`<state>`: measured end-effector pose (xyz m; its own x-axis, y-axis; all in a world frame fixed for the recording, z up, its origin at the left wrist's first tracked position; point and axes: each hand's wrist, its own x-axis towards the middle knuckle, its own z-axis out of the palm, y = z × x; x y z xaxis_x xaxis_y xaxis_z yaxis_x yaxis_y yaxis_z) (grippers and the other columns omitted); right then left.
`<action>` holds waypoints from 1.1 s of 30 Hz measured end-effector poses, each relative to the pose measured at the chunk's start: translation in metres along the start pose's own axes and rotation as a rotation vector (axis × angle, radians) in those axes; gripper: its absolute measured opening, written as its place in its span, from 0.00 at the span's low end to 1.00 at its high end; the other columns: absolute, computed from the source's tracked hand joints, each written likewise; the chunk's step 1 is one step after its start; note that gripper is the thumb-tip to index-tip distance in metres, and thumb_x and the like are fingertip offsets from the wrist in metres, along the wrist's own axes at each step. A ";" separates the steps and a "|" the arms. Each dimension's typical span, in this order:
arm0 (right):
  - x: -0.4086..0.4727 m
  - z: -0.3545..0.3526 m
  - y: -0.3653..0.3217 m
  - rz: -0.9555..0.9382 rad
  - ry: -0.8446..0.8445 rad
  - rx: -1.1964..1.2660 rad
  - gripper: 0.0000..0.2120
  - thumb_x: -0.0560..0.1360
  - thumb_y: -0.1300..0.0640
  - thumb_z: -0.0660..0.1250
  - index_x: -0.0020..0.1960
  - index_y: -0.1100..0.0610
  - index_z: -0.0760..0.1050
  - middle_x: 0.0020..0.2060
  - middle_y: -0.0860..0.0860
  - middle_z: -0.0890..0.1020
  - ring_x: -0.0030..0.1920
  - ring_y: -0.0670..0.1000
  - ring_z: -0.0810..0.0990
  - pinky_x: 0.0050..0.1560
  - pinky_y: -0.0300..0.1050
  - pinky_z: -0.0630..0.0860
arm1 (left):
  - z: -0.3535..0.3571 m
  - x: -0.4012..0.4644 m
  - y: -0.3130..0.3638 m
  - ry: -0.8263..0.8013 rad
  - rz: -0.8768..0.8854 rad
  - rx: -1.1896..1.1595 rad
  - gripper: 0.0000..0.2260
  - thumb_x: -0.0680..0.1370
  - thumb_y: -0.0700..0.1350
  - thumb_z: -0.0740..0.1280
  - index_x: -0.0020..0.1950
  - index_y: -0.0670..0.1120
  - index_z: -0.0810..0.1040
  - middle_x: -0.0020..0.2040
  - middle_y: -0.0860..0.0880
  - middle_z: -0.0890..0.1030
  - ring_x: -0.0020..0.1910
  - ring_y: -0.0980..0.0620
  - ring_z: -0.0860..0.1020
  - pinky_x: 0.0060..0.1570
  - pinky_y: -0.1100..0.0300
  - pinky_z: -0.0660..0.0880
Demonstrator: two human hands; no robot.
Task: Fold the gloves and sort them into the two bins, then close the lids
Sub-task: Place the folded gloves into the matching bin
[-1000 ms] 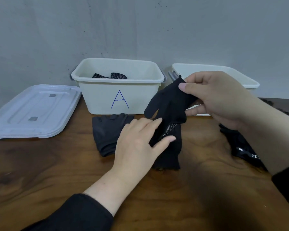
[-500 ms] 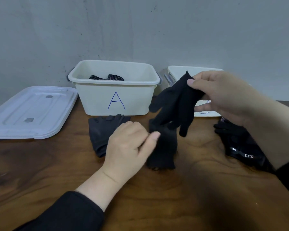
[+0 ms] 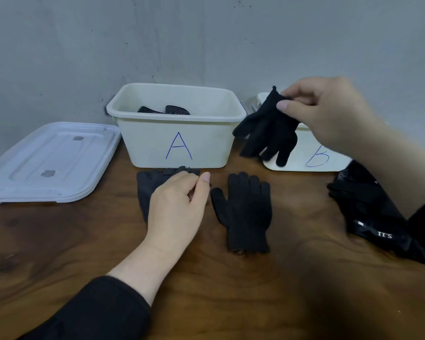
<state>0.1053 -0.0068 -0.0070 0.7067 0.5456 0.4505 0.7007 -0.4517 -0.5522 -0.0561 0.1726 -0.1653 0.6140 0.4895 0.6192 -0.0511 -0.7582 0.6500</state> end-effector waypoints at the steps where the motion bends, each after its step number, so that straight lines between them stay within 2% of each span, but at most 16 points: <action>1: -0.011 0.005 0.000 -0.038 -0.008 0.000 0.02 0.79 0.53 0.70 0.49 0.47 0.81 0.37 0.41 0.85 0.33 0.41 0.78 0.36 0.30 0.70 | 0.000 0.000 0.001 0.010 0.004 -0.004 0.23 0.83 0.55 0.58 0.36 0.43 0.79 0.32 0.49 0.76 0.35 0.50 0.75 0.38 0.52 0.70; 3: -0.043 0.025 0.007 -0.051 -0.061 -0.051 0.04 0.78 0.51 0.71 0.51 0.45 0.83 0.41 0.40 0.85 0.42 0.42 0.82 0.46 0.35 0.75 | -0.001 0.000 0.004 0.022 0.043 0.010 0.22 0.83 0.54 0.59 0.34 0.44 0.77 0.31 0.50 0.74 0.33 0.50 0.74 0.36 0.53 0.69; 5: -0.085 0.051 0.023 -0.057 -0.170 -0.099 0.07 0.76 0.50 0.73 0.53 0.43 0.84 0.47 0.38 0.85 0.51 0.41 0.81 0.52 0.35 0.74 | 0.001 -0.001 0.007 0.023 0.095 0.016 0.20 0.83 0.52 0.61 0.33 0.44 0.74 0.30 0.50 0.71 0.32 0.50 0.71 0.35 0.54 0.68; 8: -0.143 0.085 0.046 -0.149 -0.407 -0.128 0.12 0.78 0.46 0.69 0.60 0.47 0.84 0.60 0.39 0.83 0.64 0.36 0.75 0.66 0.25 0.64 | 0.005 -0.005 0.011 0.017 0.141 0.007 0.20 0.82 0.50 0.63 0.32 0.44 0.71 0.29 0.51 0.69 0.30 0.51 0.69 0.33 0.54 0.67; 10: -0.161 0.093 0.055 -0.130 -0.429 -0.055 0.16 0.80 0.44 0.65 0.64 0.49 0.82 0.66 0.37 0.78 0.71 0.34 0.69 0.73 0.29 0.58 | 0.009 -0.007 0.013 -0.034 0.146 -0.002 0.20 0.81 0.51 0.63 0.32 0.44 0.74 0.28 0.51 0.71 0.30 0.51 0.70 0.33 0.55 0.68; 13: -0.162 0.089 0.058 -0.048 -0.338 0.049 0.14 0.78 0.46 0.66 0.63 0.46 0.81 0.63 0.31 0.78 0.69 0.29 0.69 0.71 0.28 0.61 | 0.011 -0.011 0.015 -0.222 0.116 0.040 0.15 0.80 0.56 0.62 0.40 0.49 0.80 0.33 0.53 0.78 0.34 0.52 0.77 0.37 0.55 0.73; 16: -0.162 0.088 0.058 -0.046 -0.320 0.028 0.14 0.78 0.47 0.68 0.64 0.44 0.78 0.60 0.31 0.79 0.64 0.28 0.72 0.65 0.24 0.65 | 0.013 -0.011 0.013 -0.372 0.122 0.129 0.08 0.80 0.52 0.65 0.49 0.52 0.83 0.41 0.55 0.81 0.40 0.55 0.79 0.42 0.53 0.78; 18: -0.162 0.087 0.061 -0.070 -0.308 -0.005 0.15 0.78 0.48 0.70 0.64 0.45 0.78 0.59 0.33 0.79 0.63 0.32 0.73 0.63 0.23 0.63 | 0.013 -0.010 0.011 -0.419 0.138 0.182 0.07 0.80 0.49 0.68 0.54 0.52 0.84 0.44 0.56 0.82 0.43 0.56 0.79 0.46 0.55 0.78; 21: -0.161 0.087 0.067 -0.086 -0.331 -0.033 0.11 0.77 0.51 0.72 0.59 0.48 0.82 0.58 0.36 0.78 0.61 0.38 0.75 0.64 0.23 0.61 | 0.009 -0.009 0.006 -0.505 0.185 0.211 0.09 0.79 0.44 0.70 0.57 0.51 0.84 0.47 0.57 0.81 0.46 0.58 0.79 0.49 0.59 0.78; 23: -0.161 0.089 0.069 -0.101 -0.321 -0.047 0.08 0.77 0.52 0.72 0.56 0.50 0.84 0.57 0.38 0.78 0.59 0.40 0.76 0.63 0.24 0.62 | 0.002 -0.008 0.003 -0.592 0.218 0.194 0.11 0.79 0.45 0.69 0.61 0.51 0.83 0.51 0.58 0.80 0.48 0.59 0.78 0.51 0.59 0.77; 25: -0.160 0.093 0.068 -0.144 -0.285 -0.080 0.06 0.78 0.53 0.70 0.53 0.51 0.83 0.55 0.39 0.78 0.56 0.42 0.76 0.62 0.30 0.68 | -0.003 -0.008 0.003 -0.693 0.259 0.194 0.15 0.79 0.54 0.65 0.65 0.55 0.80 0.54 0.60 0.76 0.52 0.59 0.76 0.55 0.59 0.75; 28: -0.159 0.097 0.063 -0.195 -0.215 -0.131 0.06 0.79 0.53 0.66 0.51 0.52 0.81 0.51 0.41 0.77 0.51 0.45 0.76 0.54 0.46 0.75 | -0.007 -0.008 0.006 -0.804 0.314 0.208 0.21 0.78 0.64 0.59 0.68 0.60 0.76 0.56 0.63 0.72 0.58 0.60 0.72 0.62 0.59 0.69; 31: -0.157 0.093 0.059 -0.212 -0.169 -0.144 0.05 0.80 0.53 0.65 0.52 0.51 0.80 0.50 0.42 0.78 0.50 0.46 0.76 0.53 0.49 0.74 | -0.004 -0.009 0.009 -0.823 0.353 0.218 0.22 0.76 0.68 0.60 0.67 0.61 0.77 0.58 0.62 0.71 0.59 0.60 0.70 0.62 0.56 0.68; 33: -0.159 0.091 0.058 -0.232 -0.191 -0.147 0.06 0.80 0.52 0.64 0.52 0.51 0.80 0.50 0.41 0.78 0.50 0.45 0.76 0.53 0.48 0.73 | -0.001 -0.010 0.008 -0.792 0.388 0.223 0.19 0.78 0.64 0.60 0.62 0.59 0.81 0.56 0.61 0.73 0.56 0.60 0.70 0.59 0.55 0.69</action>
<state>0.0247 -0.0552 -0.1738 0.5054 0.7618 0.4052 0.8572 -0.3892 -0.3374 -0.0631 0.1619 -0.1656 0.9512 -0.1943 0.2397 -0.2642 -0.9143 0.3071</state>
